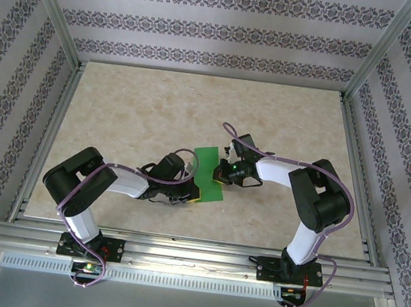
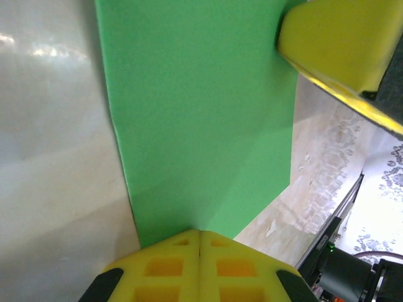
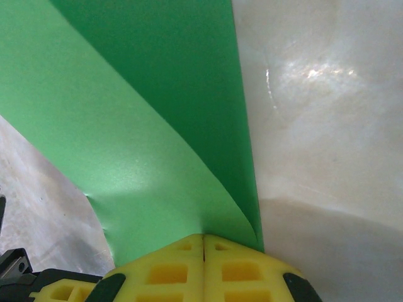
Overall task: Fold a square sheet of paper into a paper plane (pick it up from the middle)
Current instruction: First fold the square sheet of paper in half at the center of the table.
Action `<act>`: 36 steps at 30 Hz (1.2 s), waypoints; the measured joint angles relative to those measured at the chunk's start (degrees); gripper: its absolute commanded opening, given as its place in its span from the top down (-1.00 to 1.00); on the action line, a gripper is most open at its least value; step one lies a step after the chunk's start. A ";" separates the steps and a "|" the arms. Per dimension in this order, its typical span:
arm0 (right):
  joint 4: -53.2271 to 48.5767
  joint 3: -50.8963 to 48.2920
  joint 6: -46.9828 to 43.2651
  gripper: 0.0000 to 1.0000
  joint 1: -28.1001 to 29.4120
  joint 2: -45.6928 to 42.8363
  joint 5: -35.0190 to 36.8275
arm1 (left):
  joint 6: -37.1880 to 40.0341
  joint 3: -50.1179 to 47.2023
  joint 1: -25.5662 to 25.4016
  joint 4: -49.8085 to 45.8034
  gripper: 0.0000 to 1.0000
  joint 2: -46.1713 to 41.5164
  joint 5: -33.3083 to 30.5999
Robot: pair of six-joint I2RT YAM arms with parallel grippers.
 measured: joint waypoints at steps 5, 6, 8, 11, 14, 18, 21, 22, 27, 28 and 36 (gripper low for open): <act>-0.04 0.00 0.00 1.00 0.00 0.00 0.00 | 2.29 0.02 -0.85 -4.59 0.99 -2.01 -0.74; -0.07 0.00 -0.02 1.00 0.00 0.00 0.00 | 2.73 0.02 -1.01 -5.33 0.99 -2.34 -0.79; -0.07 0.00 -0.02 1.00 0.00 0.00 0.00 | 3.72 0.02 -1.20 -7.08 0.99 -3.10 -0.98; -0.07 0.00 0.00 1.00 0.00 0.00 0.00 | 5.20 0.20 -1.53 -9.97 0.99 -4.28 -1.16; -0.07 0.00 0.00 1.00 0.00 0.00 0.00 | 6.12 0.28 -1.62 -13.38 0.98 -6.34 -1.53; -0.07 0.00 -0.02 1.00 0.00 0.00 0.00 | 7.04 1.44 -1.36 -15.87 0.96 -11.63 -3.17; -0.09 0.00 -0.02 1.00 0.00 -0.02 0.00 | 7.89 5.42 0.92 -16.26 0.96 -12.74 -3.08; -0.07 0.00 -0.02 1.00 0.00 -0.02 0.00 | 8.20 6.75 2.25 -16.17 0.96 -12.31 -2.93; -0.07 0.00 0.00 1.00 0.00 -0.02 0.00 | 8.72 11.69 9.22 -13.44 0.97 -5.86 -0.90; -0.09 0.00 -0.02 1.00 0.00 -0.02 0.00 | 8.85 12.50 10.25 -13.18 0.97 -4.07 -0.66; -0.22 0.00 -0.02 1.00 -0.02 -0.09 0.00 | 10.49 18.51 11.37 -13.07 0.97 5.38 1.90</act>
